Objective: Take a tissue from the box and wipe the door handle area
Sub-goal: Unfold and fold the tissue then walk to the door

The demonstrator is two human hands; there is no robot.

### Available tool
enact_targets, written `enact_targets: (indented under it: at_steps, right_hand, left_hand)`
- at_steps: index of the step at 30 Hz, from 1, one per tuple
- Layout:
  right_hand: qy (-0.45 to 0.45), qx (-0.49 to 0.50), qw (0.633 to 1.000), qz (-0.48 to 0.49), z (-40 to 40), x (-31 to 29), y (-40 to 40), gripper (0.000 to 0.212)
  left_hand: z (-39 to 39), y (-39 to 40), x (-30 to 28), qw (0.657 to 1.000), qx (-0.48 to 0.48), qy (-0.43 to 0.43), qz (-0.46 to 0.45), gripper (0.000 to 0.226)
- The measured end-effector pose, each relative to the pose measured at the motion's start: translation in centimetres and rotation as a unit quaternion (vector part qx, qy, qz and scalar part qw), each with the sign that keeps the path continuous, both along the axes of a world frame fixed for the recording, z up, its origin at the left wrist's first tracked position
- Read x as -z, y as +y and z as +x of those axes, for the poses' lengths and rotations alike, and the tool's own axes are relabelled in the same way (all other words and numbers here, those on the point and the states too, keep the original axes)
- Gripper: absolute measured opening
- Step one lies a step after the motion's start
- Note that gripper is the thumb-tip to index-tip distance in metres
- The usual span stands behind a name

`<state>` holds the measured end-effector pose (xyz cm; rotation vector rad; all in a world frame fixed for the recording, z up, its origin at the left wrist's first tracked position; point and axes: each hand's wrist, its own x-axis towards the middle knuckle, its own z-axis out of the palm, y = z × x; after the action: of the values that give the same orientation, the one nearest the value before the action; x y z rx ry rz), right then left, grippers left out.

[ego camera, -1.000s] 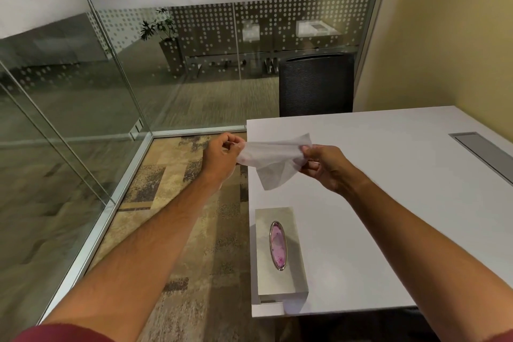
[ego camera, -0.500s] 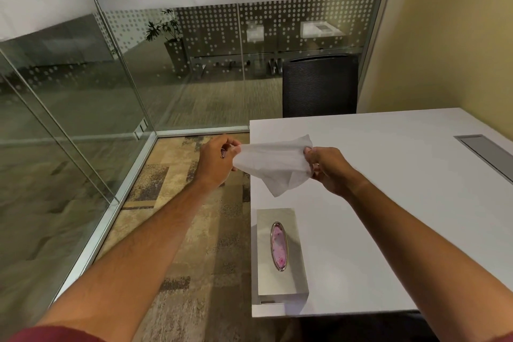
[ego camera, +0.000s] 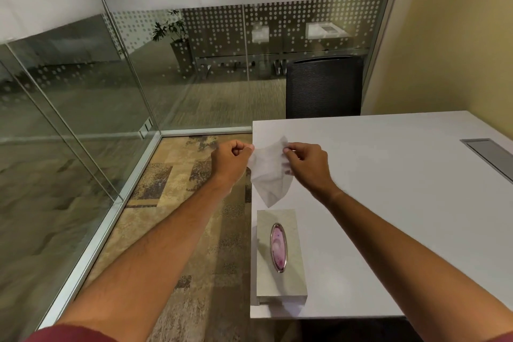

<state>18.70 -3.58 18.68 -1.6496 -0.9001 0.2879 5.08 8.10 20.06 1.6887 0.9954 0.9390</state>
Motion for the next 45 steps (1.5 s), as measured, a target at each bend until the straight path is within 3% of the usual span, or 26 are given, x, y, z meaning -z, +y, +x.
enact_targets:
  at_steps: [6,11,17,23,31,35,39,43,45]
  right_hand:
    - [-0.139,-0.037,0.99,-0.014,-2.0,0.8,0.9,0.029]
    - [-0.21,-0.077,0.975,0.001,-2.8,0.8,0.7,0.025]
    - [-0.201,-0.089,0.976,0.011,-2.5,0.9,0.3,0.036]
    - [-0.163,-0.028,0.986,-0.036,-2.5,1.6,0.3,0.066]
    - [-0.18,-0.012,0.984,-0.006,-3.6,1.6,0.5,0.033]
    - [-0.245,-0.022,0.969,-0.01,-3.8,1.2,0.4,0.027]
    - [-0.39,-0.067,0.918,0.025,-4.2,0.4,0.4,0.033]
    - [-0.494,-0.099,0.864,0.011,-5.3,-0.7,1.4,0.053]
    - [-0.51,-0.112,0.853,0.02,-6.5,-1.2,2.1,0.058]
  left_hand:
    - [1.3,-1.0,0.0,0.999,0.028,-0.007,-0.023,0.006]
    - [1.5,-1.6,-0.3,0.993,0.07,-0.05,-0.077,0.025]
    - [1.6,-1.8,-0.8,0.992,0.036,-0.063,-0.108,0.01]
    - [1.7,-2.0,-1.3,0.988,0.028,-0.078,-0.129,0.012]
    - [0.7,-2.8,-1.6,0.984,0.015,-0.095,-0.149,0.017]
    - [-1.3,-3.0,-0.9,0.995,-0.047,-0.015,-0.081,0.013]
    - [-4.3,-3.5,-0.1,0.984,-0.077,0.115,0.11,0.01]
    - [-8.2,-3.3,0.8,0.908,-0.103,0.306,0.265,0.071]
    - [-10.2,-3.0,1.0,0.872,-0.115,0.369,0.3,0.085]
